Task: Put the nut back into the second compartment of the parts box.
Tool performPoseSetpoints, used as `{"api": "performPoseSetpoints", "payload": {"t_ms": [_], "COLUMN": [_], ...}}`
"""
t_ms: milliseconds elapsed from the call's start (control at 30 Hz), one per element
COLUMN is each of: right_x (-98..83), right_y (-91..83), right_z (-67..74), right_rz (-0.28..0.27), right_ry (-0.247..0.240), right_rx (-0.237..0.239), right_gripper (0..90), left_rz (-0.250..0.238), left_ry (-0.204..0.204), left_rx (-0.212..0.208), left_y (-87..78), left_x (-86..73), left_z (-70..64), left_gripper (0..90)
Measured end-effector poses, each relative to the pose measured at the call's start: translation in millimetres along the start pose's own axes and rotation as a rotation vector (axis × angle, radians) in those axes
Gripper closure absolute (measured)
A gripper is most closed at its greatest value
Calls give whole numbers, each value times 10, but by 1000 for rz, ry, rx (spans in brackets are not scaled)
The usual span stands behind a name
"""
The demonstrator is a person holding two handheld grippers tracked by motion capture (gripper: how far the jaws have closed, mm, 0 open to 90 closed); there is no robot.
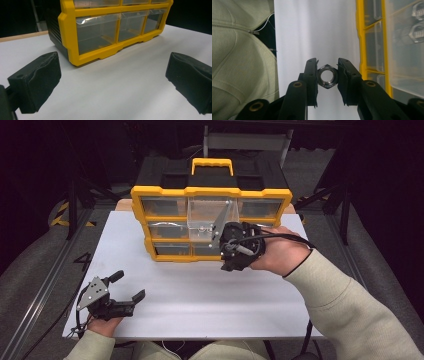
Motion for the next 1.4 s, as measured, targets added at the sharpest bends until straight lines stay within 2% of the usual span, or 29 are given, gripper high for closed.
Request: {"api": "performPoseSetpoints", "payload": {"t_ms": [167,267,567,733,833,1133,1400], "right_x": [58,84,144,180,229,312,304], "right_y": [-158,-203,-398,-455,-505,-620,-648], "right_z": [-74,-98,-327,-473,-542,-673,-878], "right_rz": [-8,-18,-30,-30,-51,-57,-52], "right_ry": [8,10,25,45,45,51,93], "right_rx": [-24,-22,-34,-42,-47,-69,-84], "right_gripper": [703,703,703,703,703,703,703], "left_rz": [-4,0,-5,-2,-3,-2,-2], "left_ry": [-7,-4,-8,-6,-5,-10,-11], "left_rx": [2,1,1,1,-1,-4,-4], "left_y": [5,3,5,5,3,5,6], "left_x": [1,0,2,-1,0,-4,-3], "left_z": [-1,-4,-2,1,2,3,3], "left_gripper": [7,7,7,7,7,7,7]}}
Point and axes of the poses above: each handheld gripper's, and its own axes: y roughly forward along the jaws, x roughly out of its top, z roughly to its left, the point moved 10 cm from there along y, roughly forward along the jaws, and after that the axes turned 4 degrees about -y, right-handed, at the moved point
